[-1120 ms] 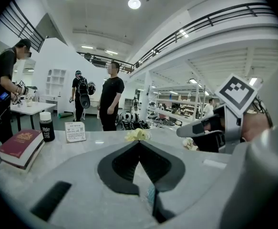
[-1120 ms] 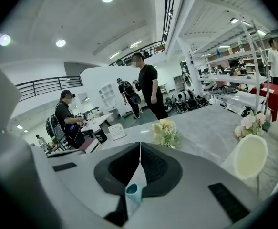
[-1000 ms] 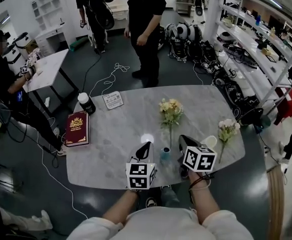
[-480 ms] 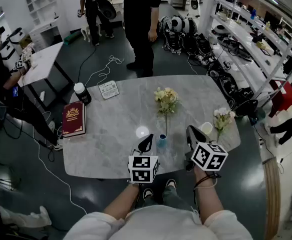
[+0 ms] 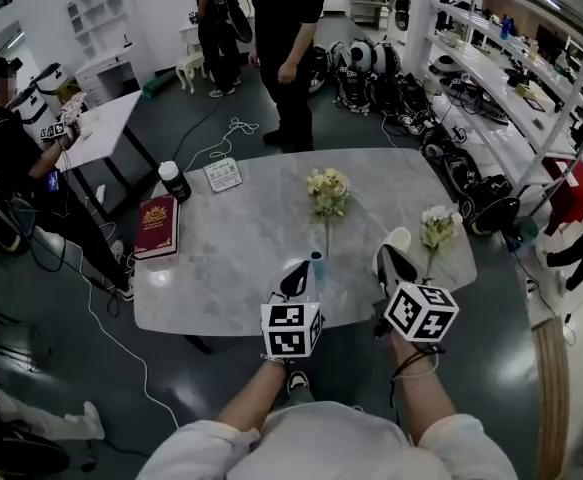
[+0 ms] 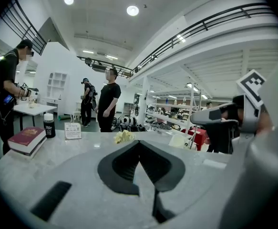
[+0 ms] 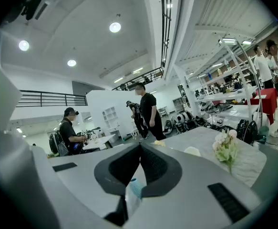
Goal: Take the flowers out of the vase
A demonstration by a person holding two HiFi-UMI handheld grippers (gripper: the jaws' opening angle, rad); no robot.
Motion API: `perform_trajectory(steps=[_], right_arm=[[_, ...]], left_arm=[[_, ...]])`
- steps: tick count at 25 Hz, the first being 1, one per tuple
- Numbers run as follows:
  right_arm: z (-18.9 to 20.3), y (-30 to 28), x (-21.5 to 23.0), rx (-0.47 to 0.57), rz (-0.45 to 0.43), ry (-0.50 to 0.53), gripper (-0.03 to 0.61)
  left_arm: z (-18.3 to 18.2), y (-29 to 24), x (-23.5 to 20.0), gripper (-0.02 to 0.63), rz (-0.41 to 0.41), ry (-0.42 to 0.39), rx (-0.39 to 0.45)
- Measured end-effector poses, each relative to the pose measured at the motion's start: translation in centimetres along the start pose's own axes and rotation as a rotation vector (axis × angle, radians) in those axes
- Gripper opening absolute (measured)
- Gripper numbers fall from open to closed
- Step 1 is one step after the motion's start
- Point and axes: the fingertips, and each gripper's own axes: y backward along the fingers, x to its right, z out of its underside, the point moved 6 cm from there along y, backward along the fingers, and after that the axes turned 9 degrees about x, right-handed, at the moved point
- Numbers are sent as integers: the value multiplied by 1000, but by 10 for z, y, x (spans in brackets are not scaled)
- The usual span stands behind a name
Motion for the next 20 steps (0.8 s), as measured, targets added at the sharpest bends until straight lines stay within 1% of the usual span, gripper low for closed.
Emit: perform_trajectory(steps=[3, 7, 9, 16, 20], right_arm=[[4, 37, 14, -23, 5, -4, 6], [20, 76, 38, -86, 45, -19, 6], [27, 92, 45, -113, 58, -9, 5], [28, 123, 56, -137, 74, 18, 6], [21, 129, 56, -116, 57, 34, 5]], left_arm=[[7, 18, 28, 8, -17, 5, -14], [20, 38, 64, 9, -30, 11, -37], [27, 47, 77, 9, -36, 20, -46], [37, 59, 108, 9, -20, 21, -61], [34, 57, 114, 9, -7, 32, -47]])
